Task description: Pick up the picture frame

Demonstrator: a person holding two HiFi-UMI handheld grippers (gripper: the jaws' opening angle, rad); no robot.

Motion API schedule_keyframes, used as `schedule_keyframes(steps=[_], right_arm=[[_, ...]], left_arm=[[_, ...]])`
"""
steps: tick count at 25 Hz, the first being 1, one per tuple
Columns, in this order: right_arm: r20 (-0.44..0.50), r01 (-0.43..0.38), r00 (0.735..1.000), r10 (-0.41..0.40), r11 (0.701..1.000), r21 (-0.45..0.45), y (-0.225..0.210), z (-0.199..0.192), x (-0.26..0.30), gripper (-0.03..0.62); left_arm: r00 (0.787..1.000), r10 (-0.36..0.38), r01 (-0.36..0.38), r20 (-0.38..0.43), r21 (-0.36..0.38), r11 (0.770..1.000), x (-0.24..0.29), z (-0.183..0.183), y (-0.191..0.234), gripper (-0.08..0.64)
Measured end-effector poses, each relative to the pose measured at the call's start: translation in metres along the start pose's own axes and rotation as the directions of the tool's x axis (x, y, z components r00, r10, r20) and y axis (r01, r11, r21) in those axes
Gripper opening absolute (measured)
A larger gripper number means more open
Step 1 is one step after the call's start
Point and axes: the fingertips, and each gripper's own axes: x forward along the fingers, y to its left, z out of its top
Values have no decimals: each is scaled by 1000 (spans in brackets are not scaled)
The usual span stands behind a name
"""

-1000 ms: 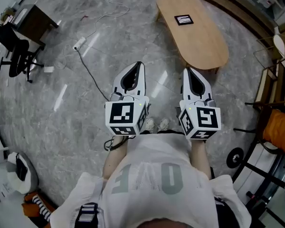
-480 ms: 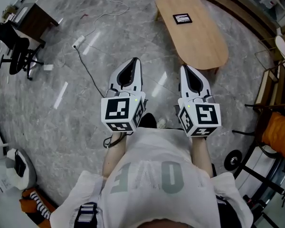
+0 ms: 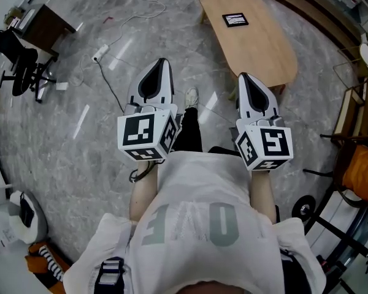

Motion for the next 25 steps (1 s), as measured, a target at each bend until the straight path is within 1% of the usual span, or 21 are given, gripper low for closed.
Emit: schedule_keyframes(steps=[4,7,11,15,18,21,25], right_arm=[[22,-1,1000,1,1000,-23,-8,-21,21,5],[25,6,1000,-5,999,-39,-19,-31,49,5],[-6,14,1000,-14,1000,-12,-36,-40,107,5],[-54,32,998,-33,999,-23,-53,-36,177,5],[-86,36,995,-39,998,-45,-67,-21,234,5],[-109,42,993,-48,997,-57,-79,5,297,5],[-83,73,993,-80,994,-84,-98,46,381,5]], left_arm=[[1000,0,0,25,-1,1000,22,-19,7,9],[1000,4,-4,27,4,1000,49,-30,18,9],[1000,-2,2,-6,6,1000,98,-40,41,8],[999,-19,18,-38,-21,1000,163,-42,70,9],[998,-25,24,-55,-28,999,221,-30,92,9],[998,-39,38,-50,-23,999,286,-3,120,9],[995,-96,96,-22,6,995,370,38,154,9]])
